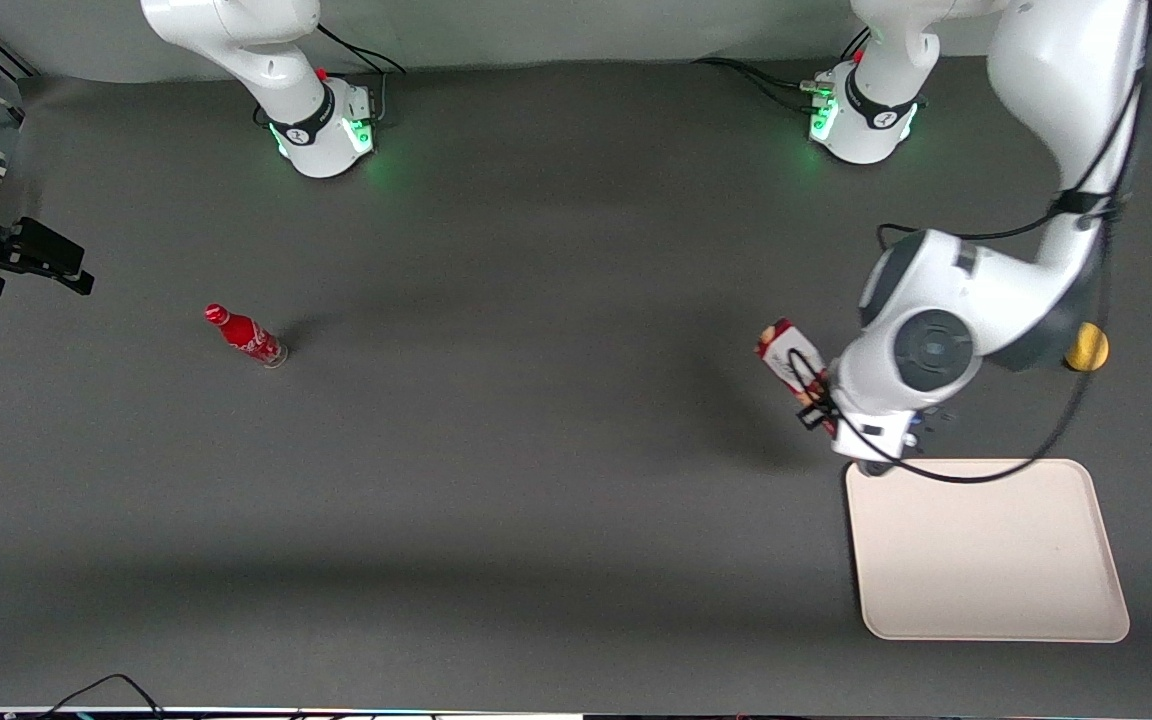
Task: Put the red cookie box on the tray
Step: 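Carry the held cookie box over to the white tray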
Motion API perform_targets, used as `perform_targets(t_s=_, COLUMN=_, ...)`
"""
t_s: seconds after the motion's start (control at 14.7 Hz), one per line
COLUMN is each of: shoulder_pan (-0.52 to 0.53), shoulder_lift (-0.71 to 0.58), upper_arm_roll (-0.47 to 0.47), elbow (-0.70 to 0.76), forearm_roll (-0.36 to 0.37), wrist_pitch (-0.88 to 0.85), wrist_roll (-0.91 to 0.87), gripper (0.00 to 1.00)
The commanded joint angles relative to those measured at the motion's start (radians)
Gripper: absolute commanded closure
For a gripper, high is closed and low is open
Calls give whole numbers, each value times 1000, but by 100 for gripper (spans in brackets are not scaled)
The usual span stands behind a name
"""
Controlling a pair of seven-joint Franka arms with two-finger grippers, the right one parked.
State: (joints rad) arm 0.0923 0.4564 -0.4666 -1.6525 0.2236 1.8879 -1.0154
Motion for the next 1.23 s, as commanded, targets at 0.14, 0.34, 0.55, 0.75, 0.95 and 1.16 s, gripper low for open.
perform_targets(t_s=0.14, shoulder_pan=0, shoulder_lift=-1, upper_arm_roll=192, elbow=307, forearm_roll=-93, wrist_pitch=-292, wrist_roll=461, gripper=100)
perform_targets(t_s=0.34, shoulder_pan=7, shoulder_lift=21, upper_arm_roll=346, elbow=379, forearm_roll=-130, wrist_pitch=-305, wrist_roll=793, gripper=100)
perform_targets(t_s=0.55, shoulder_pan=10, shoulder_lift=106, upper_arm_roll=475, elbow=459, forearm_roll=-129, wrist_pitch=-250, wrist_roll=1067, gripper=100)
perform_targets(t_s=0.75, shoulder_pan=26, shoulder_lift=235, upper_arm_roll=543, elbow=519, forearm_roll=-127, wrist_pitch=-129, wrist_roll=1220, gripper=100)
perform_targets(t_s=0.95, shoulder_pan=61, shoulder_lift=352, upper_arm_roll=546, elbow=531, forearm_roll=-124, wrist_pitch=38, wrist_roll=1334, gripper=100)
perform_targets(t_s=1.16, shoulder_pan=70, shoulder_lift=448, upper_arm_roll=591, elbow=540, forearm_roll=-122, wrist_pitch=170, wrist_roll=1419, gripper=100)
